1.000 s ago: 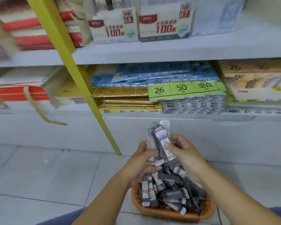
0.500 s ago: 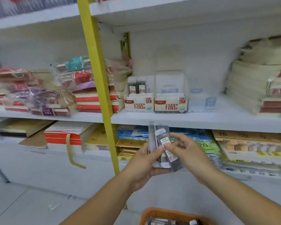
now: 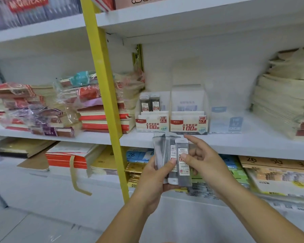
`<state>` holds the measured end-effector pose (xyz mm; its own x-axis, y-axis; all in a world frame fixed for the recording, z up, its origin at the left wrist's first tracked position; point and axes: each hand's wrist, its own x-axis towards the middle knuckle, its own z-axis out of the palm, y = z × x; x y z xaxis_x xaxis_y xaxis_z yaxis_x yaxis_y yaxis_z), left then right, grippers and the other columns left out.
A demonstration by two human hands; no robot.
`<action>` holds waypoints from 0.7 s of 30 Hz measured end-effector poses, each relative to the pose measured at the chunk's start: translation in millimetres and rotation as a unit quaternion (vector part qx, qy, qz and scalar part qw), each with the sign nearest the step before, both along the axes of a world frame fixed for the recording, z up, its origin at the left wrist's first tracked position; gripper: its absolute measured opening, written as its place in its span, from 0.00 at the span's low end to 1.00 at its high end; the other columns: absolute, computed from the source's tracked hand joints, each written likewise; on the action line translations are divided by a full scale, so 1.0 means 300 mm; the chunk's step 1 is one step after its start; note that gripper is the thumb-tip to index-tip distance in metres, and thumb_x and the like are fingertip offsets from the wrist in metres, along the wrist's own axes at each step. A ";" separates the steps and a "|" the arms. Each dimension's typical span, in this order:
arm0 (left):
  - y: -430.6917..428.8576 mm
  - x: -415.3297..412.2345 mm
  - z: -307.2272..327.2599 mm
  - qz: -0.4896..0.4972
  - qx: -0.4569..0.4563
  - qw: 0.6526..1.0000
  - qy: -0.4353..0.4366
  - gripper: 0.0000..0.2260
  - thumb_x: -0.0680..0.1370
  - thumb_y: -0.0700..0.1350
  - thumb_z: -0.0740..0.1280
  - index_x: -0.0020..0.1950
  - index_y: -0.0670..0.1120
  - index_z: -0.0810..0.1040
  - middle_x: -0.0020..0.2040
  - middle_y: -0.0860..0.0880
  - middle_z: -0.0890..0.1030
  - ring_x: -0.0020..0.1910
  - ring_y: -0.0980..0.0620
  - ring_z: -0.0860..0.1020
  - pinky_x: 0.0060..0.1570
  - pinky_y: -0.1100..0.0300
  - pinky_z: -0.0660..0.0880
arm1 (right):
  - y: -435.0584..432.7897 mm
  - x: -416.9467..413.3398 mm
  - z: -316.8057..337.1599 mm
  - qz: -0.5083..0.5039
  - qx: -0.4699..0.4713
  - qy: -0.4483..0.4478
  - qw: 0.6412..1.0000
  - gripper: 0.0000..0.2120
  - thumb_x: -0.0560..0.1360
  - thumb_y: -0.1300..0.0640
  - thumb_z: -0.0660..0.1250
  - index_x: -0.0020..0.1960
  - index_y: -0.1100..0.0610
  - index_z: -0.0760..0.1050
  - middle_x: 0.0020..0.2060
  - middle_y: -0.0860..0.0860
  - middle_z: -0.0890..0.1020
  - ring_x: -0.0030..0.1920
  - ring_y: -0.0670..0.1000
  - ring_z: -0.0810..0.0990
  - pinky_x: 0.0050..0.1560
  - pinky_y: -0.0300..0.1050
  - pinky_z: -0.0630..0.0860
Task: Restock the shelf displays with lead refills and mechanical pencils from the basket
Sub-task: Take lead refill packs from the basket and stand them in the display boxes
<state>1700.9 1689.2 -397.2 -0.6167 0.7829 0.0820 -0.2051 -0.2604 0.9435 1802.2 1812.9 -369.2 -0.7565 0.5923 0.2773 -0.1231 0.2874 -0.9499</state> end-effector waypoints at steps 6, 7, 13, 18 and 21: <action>-0.021 -0.046 0.056 0.027 0.001 0.999 0.019 0.16 0.76 0.48 0.73 0.63 0.53 0.78 0.54 0.48 0.87 0.52 0.47 0.86 0.40 0.54 0.83 | 0.008 -0.026 0.092 0.024 -0.013 0.021 0.999 0.18 0.75 0.61 0.71 0.58 0.43 0.72 0.37 0.50 0.83 0.33 0.49 0.81 0.30 0.43 0.76; -0.024 -0.063 0.076 0.030 0.005 0.999 0.023 0.14 0.77 0.47 0.72 0.63 0.52 0.78 0.54 0.48 0.87 0.51 0.47 0.86 0.39 0.55 0.83 | 0.015 -0.033 0.119 0.024 -0.016 0.025 0.999 0.17 0.75 0.62 0.71 0.58 0.46 0.72 0.38 0.50 0.84 0.33 0.50 0.82 0.30 0.43 0.77; -0.029 -0.155 0.161 0.048 0.040 0.997 0.040 0.12 0.79 0.46 0.71 0.62 0.56 0.79 0.55 0.49 0.86 0.52 0.46 0.86 0.40 0.53 0.83 | 0.030 -0.104 0.264 0.023 0.022 0.034 0.999 0.11 0.76 0.61 0.70 0.54 0.51 0.72 0.38 0.56 0.86 0.32 0.52 0.82 0.31 0.42 0.79; -0.036 -0.245 0.181 0.097 0.077 0.992 0.033 0.12 0.79 0.44 0.70 0.62 0.53 0.78 0.53 0.50 0.87 0.49 0.47 0.86 0.38 0.55 0.83 | 0.058 -0.205 0.427 -0.024 0.085 0.086 0.992 0.11 0.76 0.62 0.68 0.53 0.51 0.70 0.38 0.53 0.86 0.33 0.50 0.83 0.31 0.41 0.79; -0.041 -0.290 0.182 0.124 0.086 0.988 0.039 0.09 0.80 0.44 0.70 0.59 0.53 0.78 0.51 0.50 0.87 0.48 0.48 0.87 0.37 0.57 0.82 | 0.089 -0.279 0.534 -0.081 0.217 0.115 0.966 0.15 0.77 0.60 0.68 0.49 0.43 0.66 0.40 0.48 0.86 0.36 0.46 0.84 0.33 0.37 0.78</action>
